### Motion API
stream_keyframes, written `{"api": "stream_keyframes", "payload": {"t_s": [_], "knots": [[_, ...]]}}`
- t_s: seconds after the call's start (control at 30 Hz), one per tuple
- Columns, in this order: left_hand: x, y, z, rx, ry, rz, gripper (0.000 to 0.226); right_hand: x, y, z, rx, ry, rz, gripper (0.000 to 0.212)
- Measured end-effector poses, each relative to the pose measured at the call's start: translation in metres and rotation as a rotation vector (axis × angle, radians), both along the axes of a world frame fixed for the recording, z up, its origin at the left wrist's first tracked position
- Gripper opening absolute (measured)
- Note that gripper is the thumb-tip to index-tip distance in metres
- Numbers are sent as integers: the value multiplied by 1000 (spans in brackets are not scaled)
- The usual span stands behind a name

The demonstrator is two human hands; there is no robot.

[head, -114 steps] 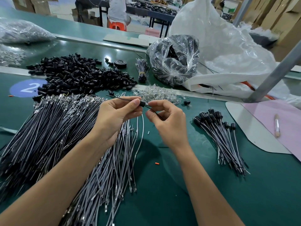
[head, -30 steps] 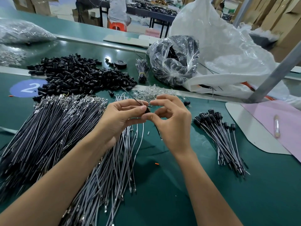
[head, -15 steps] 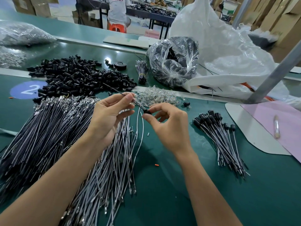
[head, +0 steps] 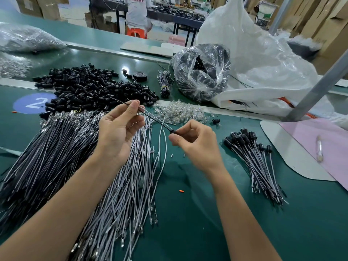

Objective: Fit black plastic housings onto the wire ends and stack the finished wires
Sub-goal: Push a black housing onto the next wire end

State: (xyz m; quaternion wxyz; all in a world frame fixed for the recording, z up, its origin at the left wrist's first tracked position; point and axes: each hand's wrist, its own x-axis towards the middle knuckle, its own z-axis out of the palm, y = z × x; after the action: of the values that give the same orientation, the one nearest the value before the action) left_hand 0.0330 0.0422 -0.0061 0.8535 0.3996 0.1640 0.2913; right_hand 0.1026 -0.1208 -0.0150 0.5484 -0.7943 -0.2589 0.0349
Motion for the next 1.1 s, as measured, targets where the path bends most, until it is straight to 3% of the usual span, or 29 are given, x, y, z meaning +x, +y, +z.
{"api": "stream_keyframes", "payload": {"t_s": [0.17,0.33,0.6,0.73,0.87,0.97,1.1], "knots": [[0,2,-1,-8,-5,-3,13,2,-3,2,147,179,82,21],[0,6,-2,7,46,-35,15,7,-11,7,300,287,-6,16],[0,6,-5,22,115,52,10,14,-23,14,344,254,-77,16],[2,-4,-6,69,110,86,13,15,-21,15,503,217,-129,18],[-1,8,-4,-83,120,221,13,24,-30,17,790,241,-310,26],[-2,10,-3,106,194,140,13,28,-37,20,925,238,-371,22],[2,-12,-1,557,319,-289,9,19,-25,20,981,316,-220,13]]}}
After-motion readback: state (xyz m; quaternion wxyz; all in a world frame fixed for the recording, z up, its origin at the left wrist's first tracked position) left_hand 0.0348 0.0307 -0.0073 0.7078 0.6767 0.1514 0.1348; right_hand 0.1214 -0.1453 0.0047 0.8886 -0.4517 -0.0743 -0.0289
